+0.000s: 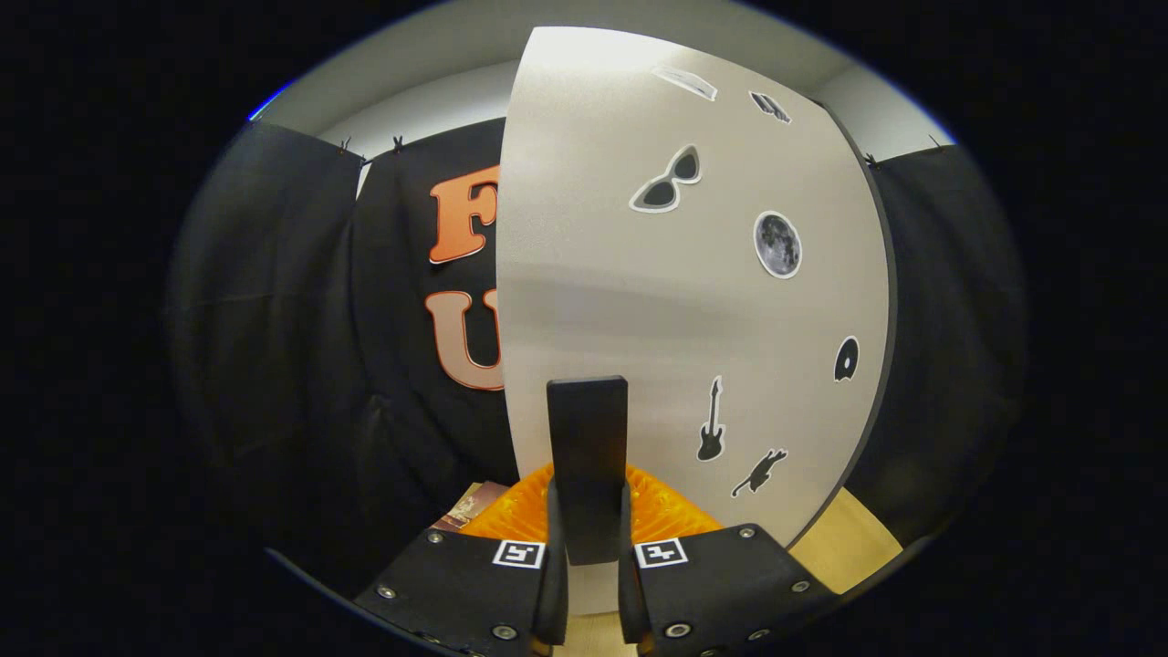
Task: Open the shoe cabinet door, grab the shoes and put them into the shoe cabinet, then close the shoe cabinet door.
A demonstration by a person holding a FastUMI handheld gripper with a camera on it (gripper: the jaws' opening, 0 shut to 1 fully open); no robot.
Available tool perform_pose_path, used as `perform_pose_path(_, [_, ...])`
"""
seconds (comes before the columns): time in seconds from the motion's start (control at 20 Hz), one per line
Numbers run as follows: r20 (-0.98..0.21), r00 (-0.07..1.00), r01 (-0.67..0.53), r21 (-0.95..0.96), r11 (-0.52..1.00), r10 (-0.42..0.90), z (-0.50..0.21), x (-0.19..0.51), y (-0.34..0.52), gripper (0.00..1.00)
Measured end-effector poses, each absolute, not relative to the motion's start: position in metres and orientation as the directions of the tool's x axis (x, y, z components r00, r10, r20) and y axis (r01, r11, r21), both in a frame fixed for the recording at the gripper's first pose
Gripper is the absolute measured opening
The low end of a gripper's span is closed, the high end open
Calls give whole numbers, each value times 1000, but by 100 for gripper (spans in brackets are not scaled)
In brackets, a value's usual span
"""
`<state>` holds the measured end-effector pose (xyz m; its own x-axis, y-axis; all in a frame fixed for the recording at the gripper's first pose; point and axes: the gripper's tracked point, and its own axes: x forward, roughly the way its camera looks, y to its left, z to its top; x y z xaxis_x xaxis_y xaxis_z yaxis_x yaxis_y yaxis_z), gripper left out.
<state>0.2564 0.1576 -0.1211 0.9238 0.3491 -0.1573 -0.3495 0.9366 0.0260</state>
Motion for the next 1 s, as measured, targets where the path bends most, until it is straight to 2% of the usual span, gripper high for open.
perform_pose_path(0.5, [-150,861,-489,13,872,485,-119,244,143,22])
perform_pose_path(0.8, [-155,736,-667,1,745,659,-116,234,130,22])
perform_pose_path(1.0, [-154,664,-740,5,673,732,-115,228,112,22])
